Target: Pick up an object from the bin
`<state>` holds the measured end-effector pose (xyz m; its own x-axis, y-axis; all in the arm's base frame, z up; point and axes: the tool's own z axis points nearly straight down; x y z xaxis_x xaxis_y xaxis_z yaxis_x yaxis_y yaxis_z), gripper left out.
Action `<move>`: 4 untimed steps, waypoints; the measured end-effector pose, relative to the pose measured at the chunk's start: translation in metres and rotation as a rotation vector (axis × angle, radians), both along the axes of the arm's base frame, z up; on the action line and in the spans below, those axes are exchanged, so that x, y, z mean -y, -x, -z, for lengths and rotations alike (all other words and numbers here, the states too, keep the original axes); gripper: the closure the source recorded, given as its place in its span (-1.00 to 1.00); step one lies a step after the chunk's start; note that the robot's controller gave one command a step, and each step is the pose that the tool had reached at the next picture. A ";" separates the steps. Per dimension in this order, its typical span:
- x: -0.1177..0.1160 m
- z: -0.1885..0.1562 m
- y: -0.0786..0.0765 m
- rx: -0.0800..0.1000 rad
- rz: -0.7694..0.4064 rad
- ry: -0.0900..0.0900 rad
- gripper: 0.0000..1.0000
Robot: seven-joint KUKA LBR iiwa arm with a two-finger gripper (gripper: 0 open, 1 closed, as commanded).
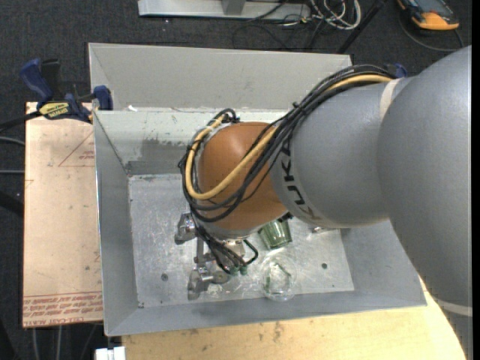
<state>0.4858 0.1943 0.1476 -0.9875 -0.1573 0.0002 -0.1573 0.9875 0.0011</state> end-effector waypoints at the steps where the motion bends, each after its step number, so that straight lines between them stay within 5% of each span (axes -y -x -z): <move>1: 0.001 0.000 0.000 0.000 0.001 0.000 -1.00; 2: -0.008 0.010 -0.009 0.002 0.013 0.003 -1.00; 3: 0.006 0.023 -0.017 0.002 -0.169 -0.006 -1.00; 4: 0.052 0.055 -0.023 0.002 -0.103 0.001 -1.00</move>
Offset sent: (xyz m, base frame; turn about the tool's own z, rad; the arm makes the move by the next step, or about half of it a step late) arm 0.0148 0.0510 -0.0193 -0.1578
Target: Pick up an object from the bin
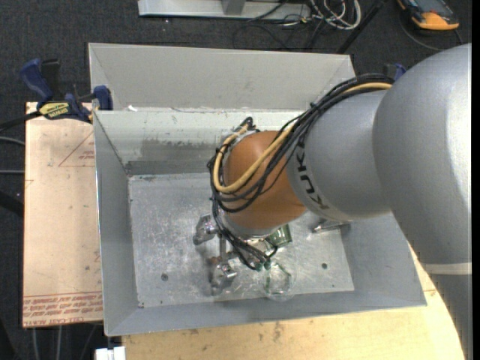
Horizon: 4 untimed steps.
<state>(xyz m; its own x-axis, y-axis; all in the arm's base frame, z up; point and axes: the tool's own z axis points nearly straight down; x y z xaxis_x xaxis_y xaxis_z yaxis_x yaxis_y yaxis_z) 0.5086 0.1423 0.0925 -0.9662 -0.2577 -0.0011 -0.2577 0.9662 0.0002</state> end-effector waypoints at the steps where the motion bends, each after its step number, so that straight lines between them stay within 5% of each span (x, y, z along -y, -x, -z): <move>1: 0.016 -0.031 -0.004 -0.009 -0.060 0.001 -1.00; 2: 0.025 -0.057 -0.001 0.008 -0.085 -0.002 -1.00; 3: 0.052 0.016 0.021 0.010 -0.395 -0.004 1.00; 4: 0.052 0.016 0.021 0.010 -0.395 -0.004 1.00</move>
Offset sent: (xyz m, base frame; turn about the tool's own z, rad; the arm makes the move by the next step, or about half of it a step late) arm -0.0178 -0.0422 0.0110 -0.0859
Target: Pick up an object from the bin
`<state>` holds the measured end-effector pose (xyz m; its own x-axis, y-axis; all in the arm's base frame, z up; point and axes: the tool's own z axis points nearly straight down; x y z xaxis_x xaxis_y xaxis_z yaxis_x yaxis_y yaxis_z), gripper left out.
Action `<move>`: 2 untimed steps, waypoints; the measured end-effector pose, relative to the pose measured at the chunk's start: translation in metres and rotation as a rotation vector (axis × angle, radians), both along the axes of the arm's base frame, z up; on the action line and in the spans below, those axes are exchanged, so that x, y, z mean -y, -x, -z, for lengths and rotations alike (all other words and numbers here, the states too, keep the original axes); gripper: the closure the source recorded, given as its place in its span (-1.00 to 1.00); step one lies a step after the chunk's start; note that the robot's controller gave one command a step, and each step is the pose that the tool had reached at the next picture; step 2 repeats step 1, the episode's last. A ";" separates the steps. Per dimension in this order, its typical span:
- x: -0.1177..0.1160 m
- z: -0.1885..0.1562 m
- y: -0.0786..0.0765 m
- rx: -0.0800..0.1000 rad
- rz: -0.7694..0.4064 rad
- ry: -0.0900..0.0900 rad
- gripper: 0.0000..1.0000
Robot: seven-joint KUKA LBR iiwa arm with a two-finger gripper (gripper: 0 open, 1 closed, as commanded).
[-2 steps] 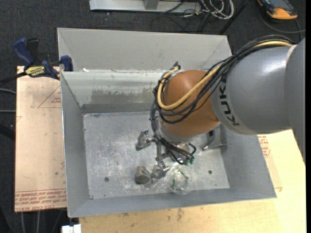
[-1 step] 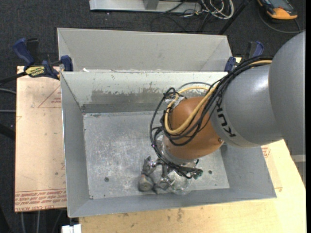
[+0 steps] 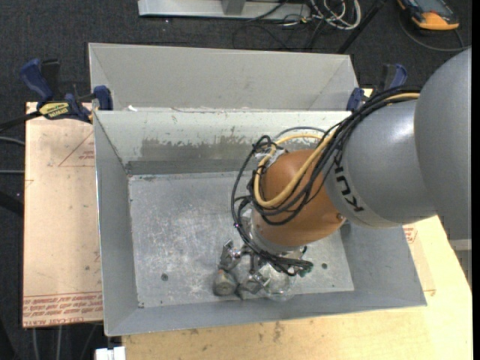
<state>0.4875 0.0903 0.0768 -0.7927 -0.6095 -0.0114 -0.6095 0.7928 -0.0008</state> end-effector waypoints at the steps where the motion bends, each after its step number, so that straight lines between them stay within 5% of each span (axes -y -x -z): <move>1: 0.009 -0.125 -0.012 -0.006 -0.170 0.005 1.00; 2: 0.009 -0.125 -0.012 -0.006 -0.170 0.005 1.00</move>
Offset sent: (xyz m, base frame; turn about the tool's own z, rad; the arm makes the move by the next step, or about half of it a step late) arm 0.0000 0.0000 0.0000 0.0000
